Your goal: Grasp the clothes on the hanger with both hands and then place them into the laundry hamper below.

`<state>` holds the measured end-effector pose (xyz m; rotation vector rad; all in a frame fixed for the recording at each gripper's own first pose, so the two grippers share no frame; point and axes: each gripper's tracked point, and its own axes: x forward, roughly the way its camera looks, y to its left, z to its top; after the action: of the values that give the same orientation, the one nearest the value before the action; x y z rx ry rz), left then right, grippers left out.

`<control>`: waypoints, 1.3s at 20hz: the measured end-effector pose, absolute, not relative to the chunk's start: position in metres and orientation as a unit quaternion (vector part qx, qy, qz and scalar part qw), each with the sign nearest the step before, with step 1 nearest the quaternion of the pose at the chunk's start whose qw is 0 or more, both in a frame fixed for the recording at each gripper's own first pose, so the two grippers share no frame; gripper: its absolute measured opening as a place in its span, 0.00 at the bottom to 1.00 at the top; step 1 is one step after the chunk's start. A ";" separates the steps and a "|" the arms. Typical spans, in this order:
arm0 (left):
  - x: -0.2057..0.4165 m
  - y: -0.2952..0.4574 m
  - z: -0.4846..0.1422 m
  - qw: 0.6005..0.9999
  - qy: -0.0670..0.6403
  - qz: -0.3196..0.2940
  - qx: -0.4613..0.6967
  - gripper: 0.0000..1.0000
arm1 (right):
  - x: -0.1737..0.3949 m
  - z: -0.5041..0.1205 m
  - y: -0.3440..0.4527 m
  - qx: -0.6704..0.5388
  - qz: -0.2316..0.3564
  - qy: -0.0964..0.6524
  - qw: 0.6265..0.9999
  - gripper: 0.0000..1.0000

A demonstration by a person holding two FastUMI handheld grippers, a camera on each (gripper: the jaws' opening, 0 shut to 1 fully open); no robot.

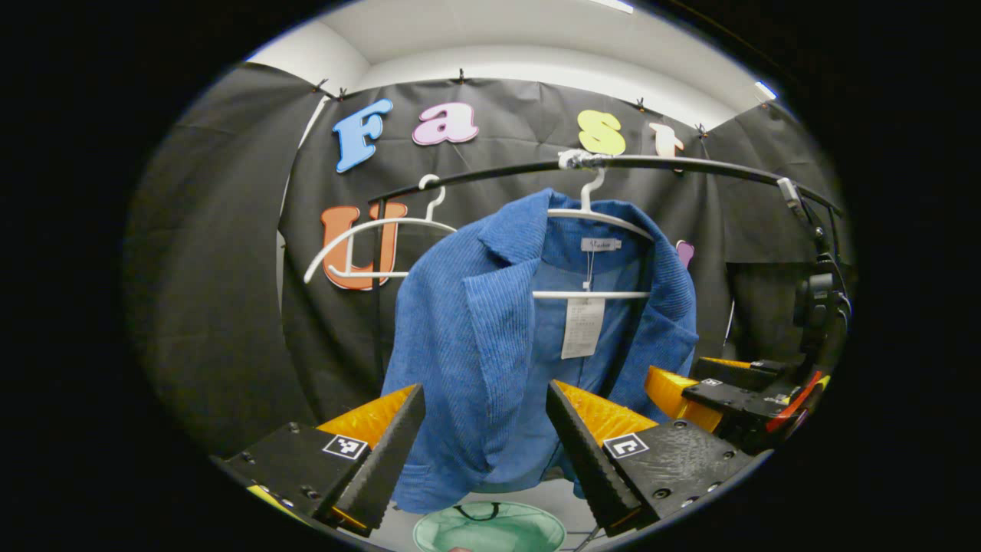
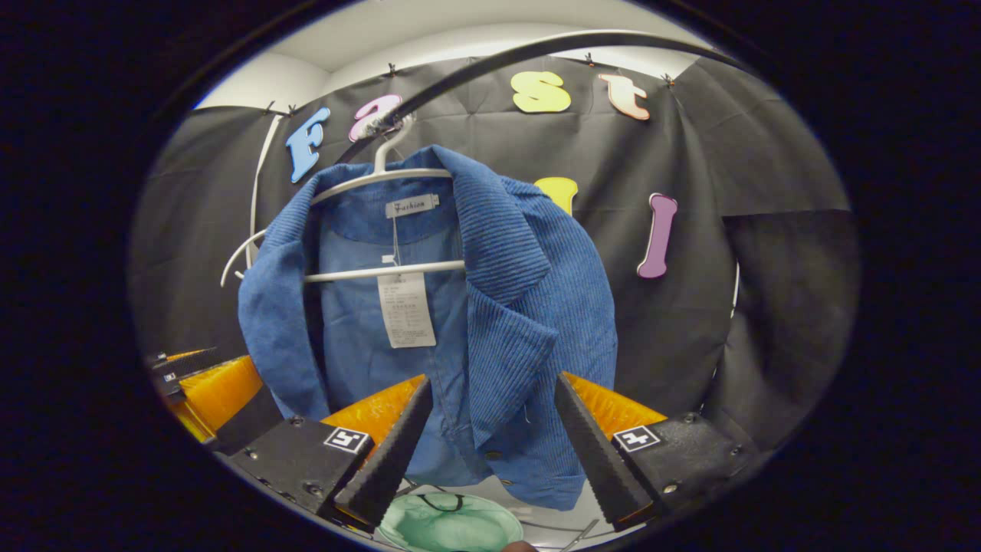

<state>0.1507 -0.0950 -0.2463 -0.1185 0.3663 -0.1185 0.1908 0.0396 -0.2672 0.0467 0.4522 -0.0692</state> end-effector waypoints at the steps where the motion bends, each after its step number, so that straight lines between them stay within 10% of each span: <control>1: 0.156 -0.097 -0.254 0.979 0.188 -0.058 -0.060 0.96 | 0.196 -0.273 0.040 0.025 -0.035 0.228 0.973 1.00; 16: 0.213 -0.092 -0.288 0.979 0.202 0.008 -0.033 1.00 | 0.244 -0.308 0.023 0.028 -0.086 0.232 0.969 0.99; 21: 0.213 -0.089 -0.280 0.981 0.191 0.011 -0.032 0.78 | 0.242 -0.303 0.013 0.037 -0.095 0.227 0.968 0.87; 26: 0.214 -0.086 -0.284 0.979 0.199 0.015 -0.039 0.30 | 0.231 -0.283 -0.011 0.017 -0.115 0.204 0.972 0.44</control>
<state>0.2136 -0.0865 -0.2838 -0.0787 0.4004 0.0310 0.2310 -0.0108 -0.2835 0.0345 0.4120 -0.2316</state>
